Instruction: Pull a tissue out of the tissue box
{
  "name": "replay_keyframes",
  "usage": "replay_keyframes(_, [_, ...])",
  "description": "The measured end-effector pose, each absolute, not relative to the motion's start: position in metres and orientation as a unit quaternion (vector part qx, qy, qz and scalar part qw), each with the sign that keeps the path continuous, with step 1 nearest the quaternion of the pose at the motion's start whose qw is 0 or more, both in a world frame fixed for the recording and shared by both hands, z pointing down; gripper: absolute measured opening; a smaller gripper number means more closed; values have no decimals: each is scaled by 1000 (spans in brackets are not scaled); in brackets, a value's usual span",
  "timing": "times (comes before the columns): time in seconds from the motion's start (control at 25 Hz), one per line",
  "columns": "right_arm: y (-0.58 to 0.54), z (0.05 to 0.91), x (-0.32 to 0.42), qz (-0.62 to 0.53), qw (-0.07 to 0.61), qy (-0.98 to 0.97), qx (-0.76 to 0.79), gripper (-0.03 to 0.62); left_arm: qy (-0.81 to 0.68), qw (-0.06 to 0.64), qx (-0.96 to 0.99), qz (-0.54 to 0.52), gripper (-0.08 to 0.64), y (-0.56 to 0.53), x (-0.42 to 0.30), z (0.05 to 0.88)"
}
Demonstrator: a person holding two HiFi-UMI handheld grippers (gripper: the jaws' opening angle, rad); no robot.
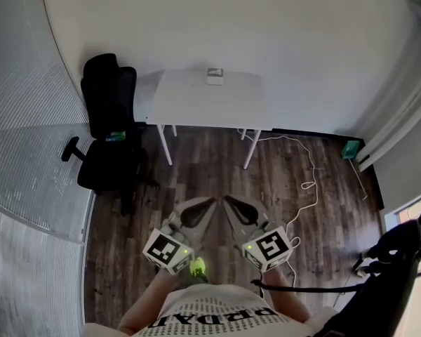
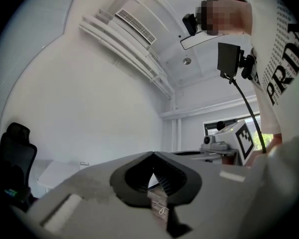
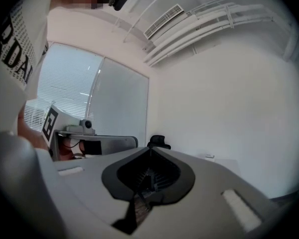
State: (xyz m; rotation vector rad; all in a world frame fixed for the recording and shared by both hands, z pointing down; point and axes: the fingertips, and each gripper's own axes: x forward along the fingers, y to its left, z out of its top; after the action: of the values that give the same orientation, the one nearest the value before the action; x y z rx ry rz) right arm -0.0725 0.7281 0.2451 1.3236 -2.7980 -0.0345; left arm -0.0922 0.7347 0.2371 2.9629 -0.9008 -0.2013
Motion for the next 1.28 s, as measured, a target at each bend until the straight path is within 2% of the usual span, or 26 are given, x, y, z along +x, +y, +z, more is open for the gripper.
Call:
replay_keyframes(0.28, [682,246,-92,-13,24,-898,439,11,-282,11,957,-62,-8,685,-116,237])
replay_keyframes(0.52, [652,255,-91,0,32,-897,441,20,-286,32,956,-63,-8,655,-120,248])
replay_keyframes(0.88, [585,255,-63,4,30,-910,412,49,-308,39,949,-57,-6,590,-86,247])
replay_keyframes(1.28, [513,250,-2,10,23,-919,393,51,-314,39,948,-40,-8,519,-22,250])
